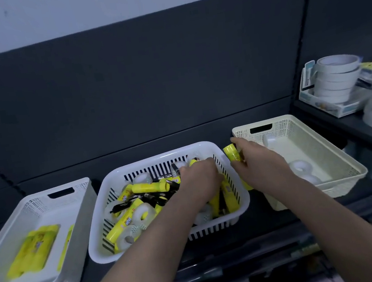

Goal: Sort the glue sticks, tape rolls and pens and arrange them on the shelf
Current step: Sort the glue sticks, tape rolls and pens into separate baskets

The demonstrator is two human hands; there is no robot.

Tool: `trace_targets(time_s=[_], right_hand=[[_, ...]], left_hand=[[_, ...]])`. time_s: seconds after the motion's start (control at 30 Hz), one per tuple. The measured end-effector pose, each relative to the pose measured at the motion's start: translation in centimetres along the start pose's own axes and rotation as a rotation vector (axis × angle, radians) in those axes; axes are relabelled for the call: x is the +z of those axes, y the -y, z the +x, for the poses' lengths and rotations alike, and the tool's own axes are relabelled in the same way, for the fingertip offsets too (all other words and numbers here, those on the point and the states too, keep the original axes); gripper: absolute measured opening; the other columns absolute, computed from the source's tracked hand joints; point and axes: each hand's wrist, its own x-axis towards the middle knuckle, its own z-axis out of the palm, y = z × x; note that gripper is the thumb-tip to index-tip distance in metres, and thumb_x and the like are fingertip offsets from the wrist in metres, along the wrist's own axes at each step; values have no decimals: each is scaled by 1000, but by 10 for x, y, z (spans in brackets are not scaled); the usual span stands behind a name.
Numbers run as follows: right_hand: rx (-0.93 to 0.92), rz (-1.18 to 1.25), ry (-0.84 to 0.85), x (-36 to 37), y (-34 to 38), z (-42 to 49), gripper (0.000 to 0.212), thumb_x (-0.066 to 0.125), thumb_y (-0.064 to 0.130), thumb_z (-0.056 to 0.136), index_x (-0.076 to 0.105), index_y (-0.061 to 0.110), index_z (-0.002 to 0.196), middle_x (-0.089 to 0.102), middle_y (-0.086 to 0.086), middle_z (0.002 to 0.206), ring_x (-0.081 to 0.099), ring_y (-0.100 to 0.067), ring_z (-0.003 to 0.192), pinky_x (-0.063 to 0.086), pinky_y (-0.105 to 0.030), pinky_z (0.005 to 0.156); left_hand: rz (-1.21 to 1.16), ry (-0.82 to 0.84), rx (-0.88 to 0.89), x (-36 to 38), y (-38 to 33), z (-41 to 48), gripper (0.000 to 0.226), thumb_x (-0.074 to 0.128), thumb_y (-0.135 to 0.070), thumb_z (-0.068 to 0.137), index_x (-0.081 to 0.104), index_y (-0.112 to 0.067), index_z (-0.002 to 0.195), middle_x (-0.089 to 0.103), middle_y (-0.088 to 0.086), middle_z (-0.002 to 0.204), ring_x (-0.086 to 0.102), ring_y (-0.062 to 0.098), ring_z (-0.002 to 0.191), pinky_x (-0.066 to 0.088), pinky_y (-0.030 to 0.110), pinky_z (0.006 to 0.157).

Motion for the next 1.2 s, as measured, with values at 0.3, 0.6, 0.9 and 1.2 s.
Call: trace_targets(time_s=[0.3, 0.6, 0.9, 1.2], right_hand=[[-270, 109, 19, 15, 63, 15, 52, 54, 37, 92, 36, 32, 141, 56, 6, 108, 55, -19, 105, 43, -31, 77], [-382, 230, 146, 83, 210, -5, 49, 50, 37, 92, 38, 33, 139, 47, 11, 94, 54, -17, 99, 40, -31, 76], [-336, 195, 186, 155, 304, -28, 49, 56, 38, 89, 42, 33, 135, 61, 3, 101, 55, -21, 102, 37, -29, 71], [-315, -412, 273, 195, 359, -31, 34, 60, 38, 84, 48, 18, 107, 64, -3, 106, 57, -26, 101, 28, -35, 75]], left_hand=[[-796, -526, -366, -40, 88, -21, 19, 55, -34, 94, 49, -16, 98, 61, 2, 94, 63, 29, 90, 55, 47, 80], [-449, -586, -648, -76, 261, -116, 31, 54, -37, 95, 54, -11, 111, 65, 8, 106, 58, 29, 102, 42, 34, 80], [-326, -169, -589, -40, 366, -133, 20, 62, -34, 88, 64, -17, 98, 69, 5, 98, 64, 24, 90, 53, 33, 78], [-116, -144, -445, -55, 394, -149, 24, 50, -22, 91, 62, -24, 112, 64, -3, 111, 58, 21, 99, 47, 29, 73]])
